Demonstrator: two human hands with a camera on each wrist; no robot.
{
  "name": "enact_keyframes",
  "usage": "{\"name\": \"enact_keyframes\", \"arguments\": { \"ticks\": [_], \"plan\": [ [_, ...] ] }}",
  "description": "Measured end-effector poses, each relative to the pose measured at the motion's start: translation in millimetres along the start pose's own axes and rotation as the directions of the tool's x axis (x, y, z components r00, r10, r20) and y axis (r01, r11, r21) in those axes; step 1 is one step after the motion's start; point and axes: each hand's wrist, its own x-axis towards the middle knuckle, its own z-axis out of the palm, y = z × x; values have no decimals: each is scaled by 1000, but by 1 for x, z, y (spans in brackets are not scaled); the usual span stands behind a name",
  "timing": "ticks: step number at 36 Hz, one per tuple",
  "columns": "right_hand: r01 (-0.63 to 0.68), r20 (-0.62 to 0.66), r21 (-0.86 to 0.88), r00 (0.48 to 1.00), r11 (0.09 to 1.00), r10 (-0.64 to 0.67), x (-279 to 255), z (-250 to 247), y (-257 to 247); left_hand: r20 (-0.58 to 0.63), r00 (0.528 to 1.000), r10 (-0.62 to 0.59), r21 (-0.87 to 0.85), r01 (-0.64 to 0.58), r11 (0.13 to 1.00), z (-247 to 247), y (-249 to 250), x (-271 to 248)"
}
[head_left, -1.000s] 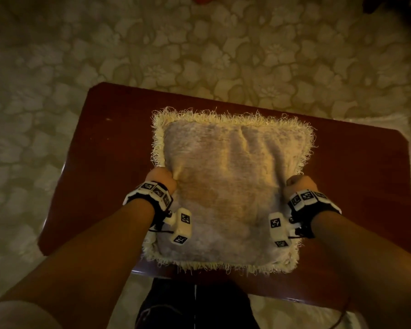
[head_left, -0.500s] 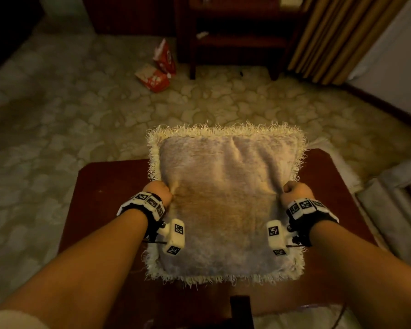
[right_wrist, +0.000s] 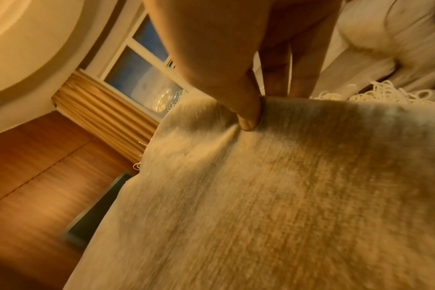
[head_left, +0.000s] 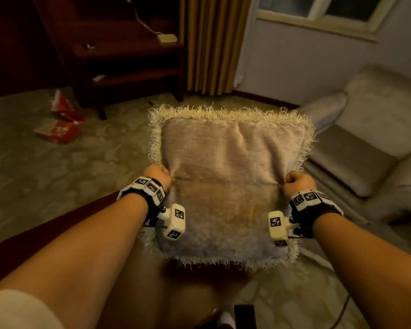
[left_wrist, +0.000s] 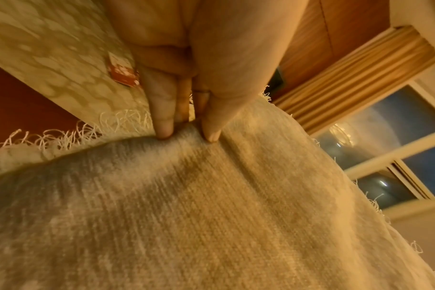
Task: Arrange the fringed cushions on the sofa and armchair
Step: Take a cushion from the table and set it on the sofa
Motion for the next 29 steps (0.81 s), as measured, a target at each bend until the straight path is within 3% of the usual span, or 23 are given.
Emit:
{"name": "enact_keyframes", "arguments": {
  "ticks": [10, 17, 22, 29],
  "plan": [
    [-257, -171, 108, 947, 960, 273, -50, -98, 159, 220, 943, 248, 92, -273, 958, 113, 132, -69],
    [-420, -250, 205, 851, 884, 462, -125, -155, 276, 413, 834, 365, 145, -456, 878, 200, 204, -160],
    [-511, -319, 275, 751, 814, 579, -194, -190, 356, 514, 735, 443, 121, -573, 810, 269, 239, -239],
    [-645, -350, 396, 552, 654, 757, -314, -225, 469, 626, 578, 523, 61, -705, 707, 371, 262, -366]
  ]
}}
